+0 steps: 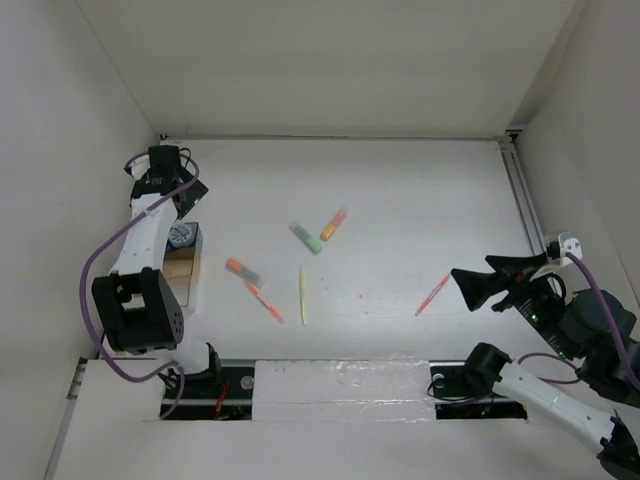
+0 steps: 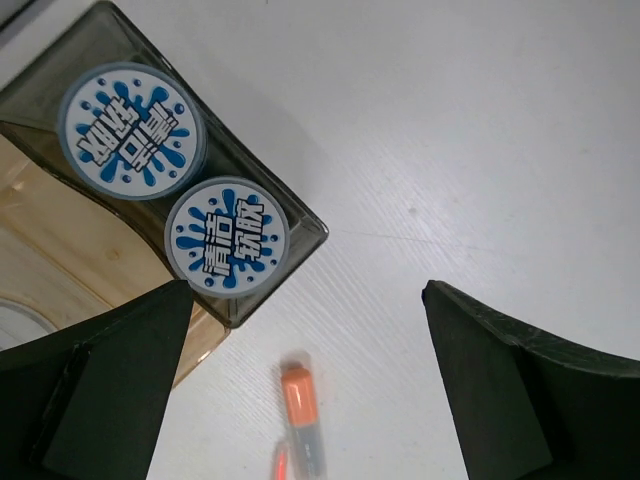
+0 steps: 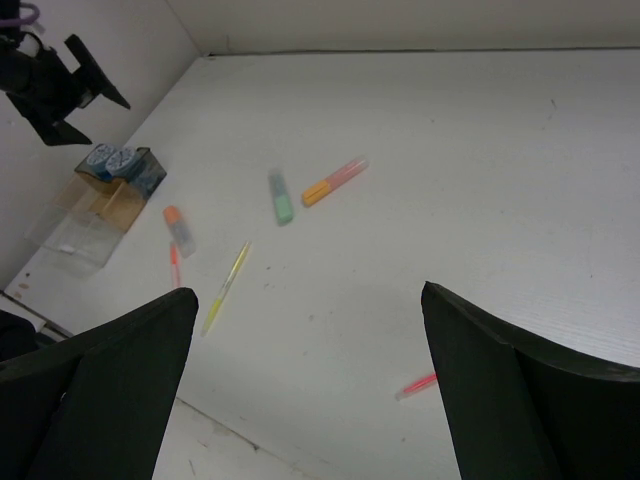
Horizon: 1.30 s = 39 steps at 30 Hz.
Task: Sort the stationery into containers
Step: Place the stationery into the container, then grab a piece of stationery with the left arm
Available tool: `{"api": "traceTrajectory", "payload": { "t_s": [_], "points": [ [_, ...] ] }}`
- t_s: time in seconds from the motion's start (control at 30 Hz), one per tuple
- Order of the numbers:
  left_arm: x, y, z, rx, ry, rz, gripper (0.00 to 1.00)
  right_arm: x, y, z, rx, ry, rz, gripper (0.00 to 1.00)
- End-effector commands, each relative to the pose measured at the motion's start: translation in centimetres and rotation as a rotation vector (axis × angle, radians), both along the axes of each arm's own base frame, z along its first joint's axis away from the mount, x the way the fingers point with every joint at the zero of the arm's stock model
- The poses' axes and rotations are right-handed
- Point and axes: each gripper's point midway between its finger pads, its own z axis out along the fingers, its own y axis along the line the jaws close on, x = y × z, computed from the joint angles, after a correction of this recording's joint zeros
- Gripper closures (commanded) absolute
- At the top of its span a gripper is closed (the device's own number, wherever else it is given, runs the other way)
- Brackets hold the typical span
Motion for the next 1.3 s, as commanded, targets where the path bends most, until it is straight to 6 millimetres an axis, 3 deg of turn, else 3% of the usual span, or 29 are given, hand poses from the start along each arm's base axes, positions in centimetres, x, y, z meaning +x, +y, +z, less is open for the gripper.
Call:
{"api": "traceTrajectory", "payload": {
  "t_s": [0.0, 0.13, 0.2, 0.23, 0.3, 0.33, 0.37, 0.5, 0.6, 0.67, 0.77, 0.8, 0.83, 1.0, 1.03, 1.2, 1.27],
  "points": [
    [-0.1, 0.0, 6.8, 0.038, -0.188, -0.039, 0.00, 0.5, 0.3, 0.8, 0.006, -0.024, -0.005, 0.00],
    [-0.7, -1.0, 9.0, 0.029, -0.243, -0.115, 0.00, 0.7, 0.5, 0.7, -0.001, -0.018, -0.005, 0.00],
    [-0.9, -2.6, 8.0, 0.037, -0.232, -0.161, 0.00, 0.8, 0.7, 0.5, -0.010, -0.011, -0.005, 0.00],
    [-0.9, -5.4, 7.6, 0.069, -0.219, -0.225, 0.00, 1.0, 0.9, 0.3, -0.020, -0.002, -0.005, 0.00],
    [-1.0, -8.9, 5.7, 0.094, -0.149, -0.289, 0.00, 1.1, 1.2, 0.2, -0.032, 0.009, 0.005, 0.00],
    [-0.8, -10.7, 5.9, 0.111, -0.141, -0.311, 0.00, 1.2, 1.4, 0.1, -0.039, 0.015, 0.005, 0.00],
    [-1.4, -13.9, 4.5, 0.163, -0.091, -0.346, 0.00, 1.4, 1.6, -0.1, -0.050, 0.024, 0.005, 0.00],
    [-1.3, -19.8, 3.7, 0.111, -0.095, -0.429, 0.00, 1.5, 1.3, -0.4, -0.057, 0.042, -0.016, 0.00],
    [-0.7, -21.3, 2.2, 0.034, -0.088, -0.409, 0.00, 1.2, 0.8, 0.0, -0.028, 0.029, -0.028, 0.00],
    [-0.9, -21.6, 2.1, -0.012, -0.096, -0.326, 0.00, 1.3, 0.6, 0.1, -0.029, 0.028, -0.040, 0.00],
    [-2.4, -20.1, 0.9, -0.023, -0.073, -0.189, 0.00, 1.3, 0.6, 0.1, -0.020, 0.032, -0.041, 0.00],
    [-3.5, -19.7, -0.4, -0.036, -0.054, -0.147, 0.00, 1.3, 0.6, 0.1, -0.020, 0.032, -0.041, 0.00],
    [-3.7, -19.3, -0.2, -0.039, -0.076, -0.132, 0.00, 1.2, 0.4, 0.2, -0.012, 0.025, -0.041, 0.00],
    [-5.9, -16.7, -2.8, -0.051, -0.008, -0.049, 0.00, 1.1, 0.6, 0.2, -0.011, 0.026, -0.030, 0.00],
    [-7.0, -16.4, -4.1, -0.054, 0.016, -0.042, 0.00, 1.1, 0.5, 0.2, -0.020, 0.022, -0.030, 0.00],
    [-7.4, -14.2, -4.4, -0.083, -0.019, 0.011, 0.00, 1.0, 1.1, 0.0, -0.026, 0.020, 0.000, 0.00],
    [-7.9, -13.1, -5.6, -0.061, 0.013, 0.039, 0.00, 0.8, 0.9, 0.2, -0.019, 0.014, 0.000, 0.00]
  ]
}}
